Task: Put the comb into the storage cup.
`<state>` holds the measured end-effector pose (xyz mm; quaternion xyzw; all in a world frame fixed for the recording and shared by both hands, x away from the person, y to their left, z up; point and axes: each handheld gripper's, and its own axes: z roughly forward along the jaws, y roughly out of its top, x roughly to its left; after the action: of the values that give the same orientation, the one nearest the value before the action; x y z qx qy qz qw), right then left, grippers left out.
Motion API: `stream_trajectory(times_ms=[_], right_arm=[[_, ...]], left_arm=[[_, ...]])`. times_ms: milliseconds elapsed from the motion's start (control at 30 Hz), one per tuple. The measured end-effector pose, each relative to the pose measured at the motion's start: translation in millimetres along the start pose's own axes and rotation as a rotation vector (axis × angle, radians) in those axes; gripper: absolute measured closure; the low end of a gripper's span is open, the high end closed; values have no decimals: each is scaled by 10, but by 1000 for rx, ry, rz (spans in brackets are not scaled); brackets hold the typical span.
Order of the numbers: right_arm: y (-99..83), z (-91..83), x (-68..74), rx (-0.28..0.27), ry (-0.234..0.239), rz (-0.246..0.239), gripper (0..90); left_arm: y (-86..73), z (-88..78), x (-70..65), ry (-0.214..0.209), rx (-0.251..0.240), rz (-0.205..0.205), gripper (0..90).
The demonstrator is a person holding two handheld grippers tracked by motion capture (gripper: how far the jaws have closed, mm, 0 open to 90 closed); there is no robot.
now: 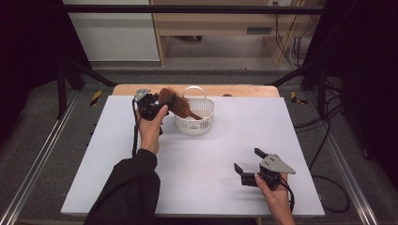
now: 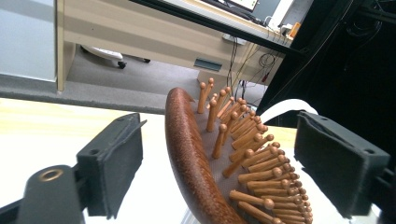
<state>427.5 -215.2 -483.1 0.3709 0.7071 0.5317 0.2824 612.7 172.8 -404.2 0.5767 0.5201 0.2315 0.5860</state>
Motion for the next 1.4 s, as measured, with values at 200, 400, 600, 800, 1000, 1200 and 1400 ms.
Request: stream_trajectory(times_ms=[200,400,600,800,1000,1200,1400], right_arm=[[-1,2,0,1,0,-1,33],[-2,3,3,3,0,-3,33],[-2,3,1,3,1,-3,34],[-3,5,4,4,1,-4,33],[-4,10,6,5,1,-5,33],[-4,14,13,5,1,-10,34],[-6,18,17,6,0,-12,34]], left_arm=[[6,-7,0,-4,-8,-6,94],[2,-9,-6,-6,-10,1,82],[0,-18,-6,-9,-13,6,72],[-3,-28,-14,-13,-15,13,67],[8,-53,-45,-11,-24,29,39],[34,-115,-102,-8,-39,67,21],[69,-211,-159,4,-41,102,22]])
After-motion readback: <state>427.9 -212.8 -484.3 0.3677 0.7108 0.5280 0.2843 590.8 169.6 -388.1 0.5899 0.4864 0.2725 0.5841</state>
